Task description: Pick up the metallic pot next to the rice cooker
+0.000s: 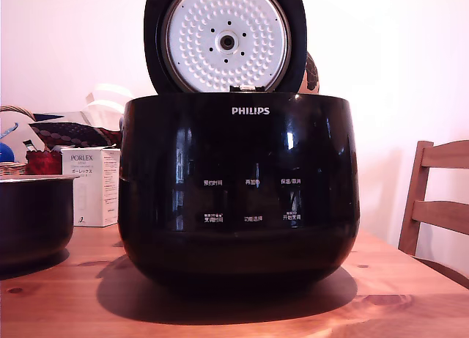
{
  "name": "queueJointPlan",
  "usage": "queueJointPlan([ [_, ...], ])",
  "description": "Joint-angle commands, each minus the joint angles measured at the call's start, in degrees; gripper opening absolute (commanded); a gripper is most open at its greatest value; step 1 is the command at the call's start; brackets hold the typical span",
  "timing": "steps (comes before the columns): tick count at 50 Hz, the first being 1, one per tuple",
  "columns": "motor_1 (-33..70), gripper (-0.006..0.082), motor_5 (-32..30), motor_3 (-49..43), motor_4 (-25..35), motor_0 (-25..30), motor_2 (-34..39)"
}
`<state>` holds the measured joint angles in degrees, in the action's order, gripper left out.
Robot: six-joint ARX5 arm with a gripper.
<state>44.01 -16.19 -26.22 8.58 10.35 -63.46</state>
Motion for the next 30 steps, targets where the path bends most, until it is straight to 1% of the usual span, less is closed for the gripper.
queueJointPlan([
  [1,-0.3,-0.0024,-0.3,-2.1,0.0,-0.1,1.4],
  [4,-0.6,-0.0024,-0.9,-2.4,-0.1,-0.1,1.4],
  [6,-0.6,-0.0024,-3.0,-2.6,-0.1,-0.1,1.4],
  [7,-0.6,-0.0024,-3.0,-2.6,-0.1,-0.1,1.4],
  [8,-0.7,-0.0024,-4.5,-2.9,-0.1,-0.1,1.3],
  [9,-0.9,-0.0024,-4.5,-3.0,-0.1,-0.1,1.2],
  [13,-1.8,-0.0024,-8.0,-5.8,0.0,-0.1,0.2],
  [14,-1.7,-0.0024,-8.0,-6.8,0.1,-0.1,-0.1],
  [15,-1.7,-0.0024,-10.3,-8.1,0.3,-0.1,-0.5],
  [17,-1.7,-0.0024,-11.0,-11.0,0.6,-0.1,-1.4],
  [18,-1.7,-0.0024,-14.0,-12.7,0.6,-0.1,-2.0],
  [21,-1.7,-0.0024,-15.4,-17.5,0.9,-0.1,-3.4],
  [22,-1.7,-0.0024,-17.6,-19.2,0.9,-0.1,-3.8],
  [28,-1.7,-0.002,-20.3,-29.4,1.1,-0.1,-6.1],
  [30,-1.7,0.0009,-21.2,-32.8,1.1,-0.1,-6.8],
])
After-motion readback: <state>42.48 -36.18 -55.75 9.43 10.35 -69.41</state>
